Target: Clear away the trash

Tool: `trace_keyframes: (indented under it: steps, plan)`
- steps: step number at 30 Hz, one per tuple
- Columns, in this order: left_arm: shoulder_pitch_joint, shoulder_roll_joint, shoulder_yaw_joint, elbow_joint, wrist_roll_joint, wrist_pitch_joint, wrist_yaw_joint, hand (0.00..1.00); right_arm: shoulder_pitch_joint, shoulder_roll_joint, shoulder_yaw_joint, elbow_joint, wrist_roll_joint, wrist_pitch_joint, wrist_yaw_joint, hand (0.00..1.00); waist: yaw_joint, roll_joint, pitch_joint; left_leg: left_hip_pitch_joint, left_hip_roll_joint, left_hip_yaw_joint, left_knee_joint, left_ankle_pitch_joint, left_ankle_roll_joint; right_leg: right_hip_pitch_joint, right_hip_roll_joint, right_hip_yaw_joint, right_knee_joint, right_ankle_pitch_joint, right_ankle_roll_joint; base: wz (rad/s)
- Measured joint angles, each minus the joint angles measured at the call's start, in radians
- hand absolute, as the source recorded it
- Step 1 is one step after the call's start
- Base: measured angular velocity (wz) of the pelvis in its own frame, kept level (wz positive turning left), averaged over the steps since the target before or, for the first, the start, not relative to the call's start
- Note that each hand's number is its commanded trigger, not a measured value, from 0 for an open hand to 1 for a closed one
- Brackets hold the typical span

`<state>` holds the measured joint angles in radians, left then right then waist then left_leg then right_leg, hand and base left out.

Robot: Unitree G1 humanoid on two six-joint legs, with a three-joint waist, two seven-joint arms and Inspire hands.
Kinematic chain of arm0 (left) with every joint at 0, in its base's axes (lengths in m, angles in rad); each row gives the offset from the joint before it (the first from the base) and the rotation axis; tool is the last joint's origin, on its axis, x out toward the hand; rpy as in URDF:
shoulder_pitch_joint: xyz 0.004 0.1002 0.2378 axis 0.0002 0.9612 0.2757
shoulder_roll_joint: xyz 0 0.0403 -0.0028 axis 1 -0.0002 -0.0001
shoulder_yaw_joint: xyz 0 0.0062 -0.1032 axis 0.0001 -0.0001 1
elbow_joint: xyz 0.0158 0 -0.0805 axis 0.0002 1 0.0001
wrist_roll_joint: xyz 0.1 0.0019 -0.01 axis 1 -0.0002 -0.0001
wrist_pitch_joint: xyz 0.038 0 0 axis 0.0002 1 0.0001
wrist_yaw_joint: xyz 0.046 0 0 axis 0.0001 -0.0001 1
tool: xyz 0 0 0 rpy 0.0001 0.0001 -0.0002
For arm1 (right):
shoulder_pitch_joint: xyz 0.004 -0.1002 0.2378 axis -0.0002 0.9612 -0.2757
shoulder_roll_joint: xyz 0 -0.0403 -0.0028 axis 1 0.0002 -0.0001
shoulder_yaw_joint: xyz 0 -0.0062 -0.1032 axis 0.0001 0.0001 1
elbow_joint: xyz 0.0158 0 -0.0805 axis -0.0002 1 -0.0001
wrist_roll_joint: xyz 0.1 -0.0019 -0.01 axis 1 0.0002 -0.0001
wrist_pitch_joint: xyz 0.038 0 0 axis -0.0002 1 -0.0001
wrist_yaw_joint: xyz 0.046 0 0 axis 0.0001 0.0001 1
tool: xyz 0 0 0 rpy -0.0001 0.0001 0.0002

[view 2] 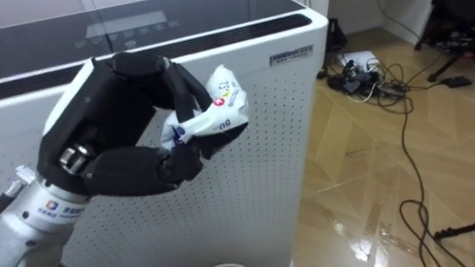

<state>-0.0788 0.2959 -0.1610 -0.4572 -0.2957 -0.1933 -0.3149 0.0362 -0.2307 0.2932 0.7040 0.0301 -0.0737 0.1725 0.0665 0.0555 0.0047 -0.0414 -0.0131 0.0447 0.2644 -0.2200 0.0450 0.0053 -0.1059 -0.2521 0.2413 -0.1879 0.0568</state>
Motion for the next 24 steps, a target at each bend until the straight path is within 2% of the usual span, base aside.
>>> trace_keyframes:
  steps: [2, 4, 7, 11, 13, 15, 19, 21, 24]
  plan:
    - [0.006, -0.001, 0.0, 0.021, 0.0, 0.004, -0.017, 1.0, -0.003, 0.002, 0.0, 0.0, 0.0, 0.001, -0.011, 1.0, 0.017, 0.003, 0.0014, -0.015, 0.0, -0.008, 0.01, 0.001, -0.001, -0.01, 0.0, -0.005, 0.006, 0.0, -0.001, 0.14]
    - [0.014, -0.002, 0.0, 0.065, 0.0, 0.006, -0.029, 1.0, -0.011, 0.004, 0.0, 0.0, 0.007, 0.002, -0.018, 1.0, 0.023, 0.003, 0.0026, -0.028, -0.004, -0.021, 0.012, 0.008, 0.0, -0.024, -0.009, -0.029, 0.023, -0.003, -0.005, 0.2]
    - [0.021, -0.001, 0.003, 0.176, 0.002, 0.013, -0.044, 1.0, -0.06, 0.003, -0.003, 0.007, 0.006, 0.002, -0.026, 1.0, 0.023, 0.007, 0.0108, -0.077, -0.008, -0.043, 0.031, 0.017, -0.002, -0.057, -0.017, -0.065, 0.042, -0.006, -0.009, 0.28]
    - [0.095, -0.006, -0.014, 0.279, 0.024, 0.041, -0.051, 1.0, -0.115, 0.004, 0.0, 0.05, 0.008, 0.002, -0.038, 1.0, 0.02, 0.011, 0.0163, -0.15, -0.013, -0.077, 0.067, 0.022, -0.005, -0.109, -0.027, -0.106, 0.074, -0.014, -0.021, 0.27]
    - [0.12, -0.01, -0.024, 0.324, 0.026, 0.042, -0.051, 1.0, -0.135, 0.004, 0.0, 0.074, 0.008, 0.002, -0.044, 1.0, 0.024, 0.013, 0.0182, -0.179, -0.014, -0.088, 0.083, 0.023, -0.006, -0.132, -0.029, -0.112, 0.088, -0.016, -0.024, 0.2]
    - [0.123, -0.014, -0.043, 0.394, 0.026, 0.049, -0.055, 1.0, -0.173, 0.012, 0.001, 0.127, 0.012, 0.002, -0.051, 1.0, 0.027, 0.016, 0.02, -0.215, -0.015, -0.095, 0.088, 0.029, -0.008, -0.163, -0.03, -0.122, 0.093, -0.015, -0.026, 0.12]
    - [0.123, -0.017, -0.07, 0.472, 0.027, 0.057, -0.064, 1.0, -0.183, 0.033, 0.002, 0.135, 0.013, 0.002, -0.076, 1.0, 0.025, 0.015, 0.0221, -0.253, -0.017, -0.1, 0.077, 0.04, -0.011, -0.205, -0.032, -0.128, 0.102, -0.013, -0.029, 0.04]
    - [0.122, -0.019, -0.106, 0.51, 0.034, 0.058, -0.07, 1.0, -0.196, 0.039, 0.004, 0.15, 0.012, 0.001, -0.076, 1.0, 0.021, 0.014, 0.0228, -0.268, -0.017, -0.101, 0.078, 0.047, -0.012, -0.224, -0.033, -0.128, 0.104, -0.012, -0.031, 0.0]
    - [0.124, -0.04, -0.143, 0.59, 0.074, 0.059, -0.087, 1.0, -0.217, 0.039, 0.014, 0.199, 0.013, 0.001, -0.074, 1.0, 0.023, 0.014, 0.0234, -0.264, -0.017, -0.099, 0.074, 0.047, -0.012, -0.225, -0.033, -0.123, 0.102, -0.013, -0.031, -0.03]
